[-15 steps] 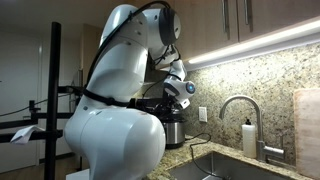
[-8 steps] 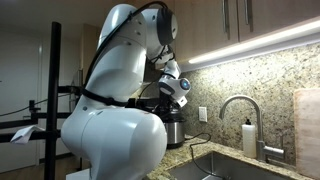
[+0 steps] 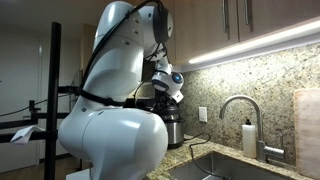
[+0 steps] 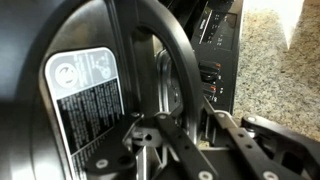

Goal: Open the cooker

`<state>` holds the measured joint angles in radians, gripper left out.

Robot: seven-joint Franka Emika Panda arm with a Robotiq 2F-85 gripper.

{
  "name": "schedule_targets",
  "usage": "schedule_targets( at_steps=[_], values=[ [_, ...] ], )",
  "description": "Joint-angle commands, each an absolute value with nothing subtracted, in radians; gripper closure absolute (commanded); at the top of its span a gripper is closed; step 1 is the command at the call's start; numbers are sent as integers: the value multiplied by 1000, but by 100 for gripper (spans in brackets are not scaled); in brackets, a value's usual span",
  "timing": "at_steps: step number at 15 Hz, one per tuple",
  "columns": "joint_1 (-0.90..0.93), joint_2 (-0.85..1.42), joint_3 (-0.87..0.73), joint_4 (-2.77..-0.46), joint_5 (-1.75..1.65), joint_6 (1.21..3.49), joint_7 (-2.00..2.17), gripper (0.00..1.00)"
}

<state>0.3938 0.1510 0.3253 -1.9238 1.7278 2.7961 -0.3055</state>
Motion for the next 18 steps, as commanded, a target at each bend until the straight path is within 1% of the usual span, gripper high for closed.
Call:
schedule_targets(
  at_steps=[1, 3, 4, 11, 18],
  values=[
    [395, 87, 335, -1932, 1724, 2771, -227, 96],
    [395, 81, 332, -1937, 1726, 2777, -224, 99],
    [400, 58, 336, -1949, 1725, 2790, -215, 97],
    [403, 0, 342, -1961, 1749, 2809, -232, 97],
    [389, 30, 327, -1955, 1762, 2797, -208, 97]
  ],
)
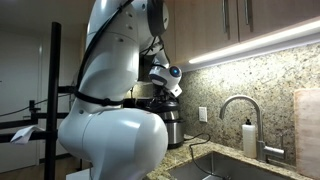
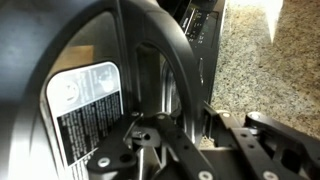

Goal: Open the cooker

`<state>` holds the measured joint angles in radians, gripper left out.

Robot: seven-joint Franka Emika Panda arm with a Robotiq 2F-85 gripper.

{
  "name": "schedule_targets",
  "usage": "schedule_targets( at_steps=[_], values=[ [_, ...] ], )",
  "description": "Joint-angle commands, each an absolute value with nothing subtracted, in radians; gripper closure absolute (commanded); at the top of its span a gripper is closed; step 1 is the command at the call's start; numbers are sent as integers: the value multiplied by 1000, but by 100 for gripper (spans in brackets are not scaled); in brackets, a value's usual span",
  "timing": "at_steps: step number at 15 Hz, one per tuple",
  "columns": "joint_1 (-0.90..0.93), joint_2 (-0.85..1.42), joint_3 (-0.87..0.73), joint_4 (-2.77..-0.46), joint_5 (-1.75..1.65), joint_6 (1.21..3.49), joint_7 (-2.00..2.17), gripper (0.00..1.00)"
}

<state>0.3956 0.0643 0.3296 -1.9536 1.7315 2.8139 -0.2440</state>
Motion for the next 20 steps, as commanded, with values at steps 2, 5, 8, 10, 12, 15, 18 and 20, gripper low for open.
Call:
schedule_targets(
  at_steps=[2, 5, 8, 10, 12, 15, 18, 20],
  values=[
    [386, 36, 319, -1958, 1764, 2794, -205, 97],
    [399, 7, 322, -1969, 1760, 2828, -219, 97],
    [392, 9, 316, -1975, 1743, 2808, -174, 98],
    [388, 0, 312, -1979, 1763, 2799, -181, 98],
    [383, 12, 305, -1984, 1765, 2792, -167, 98],
    [383, 8, 295, -2005, 1776, 2807, -170, 98],
    [390, -11, 289, -2030, 1788, 2830, -185, 98],
    [391, -22, 287, -2045, 1800, 2835, -186, 98]
  ],
)
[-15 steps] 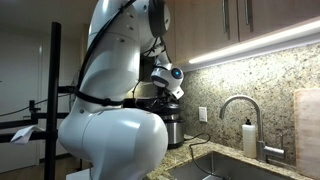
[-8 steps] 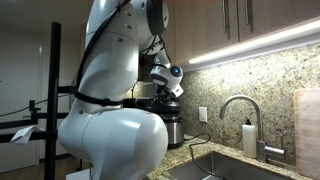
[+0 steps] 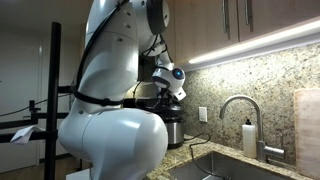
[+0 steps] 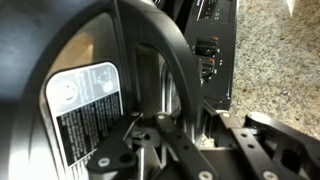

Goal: Open the cooker

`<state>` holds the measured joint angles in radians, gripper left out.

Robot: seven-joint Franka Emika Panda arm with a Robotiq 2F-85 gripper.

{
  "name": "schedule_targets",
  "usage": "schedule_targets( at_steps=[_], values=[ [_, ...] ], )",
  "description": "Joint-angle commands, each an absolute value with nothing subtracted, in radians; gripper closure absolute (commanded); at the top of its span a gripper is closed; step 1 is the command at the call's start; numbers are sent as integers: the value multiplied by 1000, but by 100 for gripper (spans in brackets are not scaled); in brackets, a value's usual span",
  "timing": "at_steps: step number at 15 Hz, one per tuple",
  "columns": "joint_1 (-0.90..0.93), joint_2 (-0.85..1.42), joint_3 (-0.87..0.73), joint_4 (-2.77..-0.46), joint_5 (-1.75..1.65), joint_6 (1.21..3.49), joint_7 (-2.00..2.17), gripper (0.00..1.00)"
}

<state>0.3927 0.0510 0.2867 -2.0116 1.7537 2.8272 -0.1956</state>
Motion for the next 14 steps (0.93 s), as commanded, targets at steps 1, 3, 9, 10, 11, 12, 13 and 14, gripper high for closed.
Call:
schedule_targets(
  at_steps=[1, 3, 9, 10, 11, 12, 13, 14],
  values=[
    [390, -32, 286, -2053, 1809, 2837, -185, 98],
    [392, -57, 287, -2074, 1823, 2854, -184, 98],
    [400, -160, 288, -2164, 1873, 2916, -183, 98],
    [400, -177, 288, -2181, 1878, 2927, -175, 98],
    [401, -194, 288, -2197, 1883, 2936, -172, 98],
    [402, -215, 287, -2217, 1886, 2944, -169, 98],
    [403, -233, 288, -2233, 1893, 2953, -170, 98],
    [403, -255, 287, -2253, 1898, 2961, -168, 98]
  ],
)
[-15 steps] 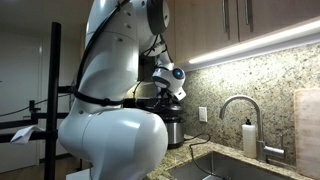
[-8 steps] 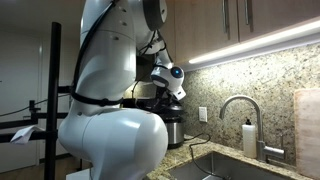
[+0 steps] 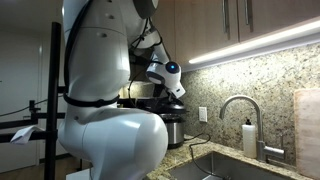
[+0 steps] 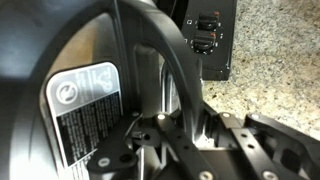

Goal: Open the cooker

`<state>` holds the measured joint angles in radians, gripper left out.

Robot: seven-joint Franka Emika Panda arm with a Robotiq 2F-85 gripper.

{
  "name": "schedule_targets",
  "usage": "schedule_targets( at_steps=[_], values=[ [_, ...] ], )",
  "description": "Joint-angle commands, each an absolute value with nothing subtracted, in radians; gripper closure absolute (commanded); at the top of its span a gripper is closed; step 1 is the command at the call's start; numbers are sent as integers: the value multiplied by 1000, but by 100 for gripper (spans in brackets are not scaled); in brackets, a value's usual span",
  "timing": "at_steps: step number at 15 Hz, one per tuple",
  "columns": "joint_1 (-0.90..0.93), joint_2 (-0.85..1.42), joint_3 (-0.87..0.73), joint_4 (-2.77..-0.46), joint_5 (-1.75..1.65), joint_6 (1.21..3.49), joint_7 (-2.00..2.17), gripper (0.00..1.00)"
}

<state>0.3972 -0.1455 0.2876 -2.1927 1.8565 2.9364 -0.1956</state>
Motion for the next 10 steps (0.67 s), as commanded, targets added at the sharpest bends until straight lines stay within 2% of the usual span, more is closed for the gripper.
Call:
schedule_targets(
  at_steps=[1, 10],
  values=[
    [404, -274, 288, -2269, 1903, 2972, -168, 98],
    [466, -496, 296, -2436, 1909, 3118, -53, 98]
  ],
)
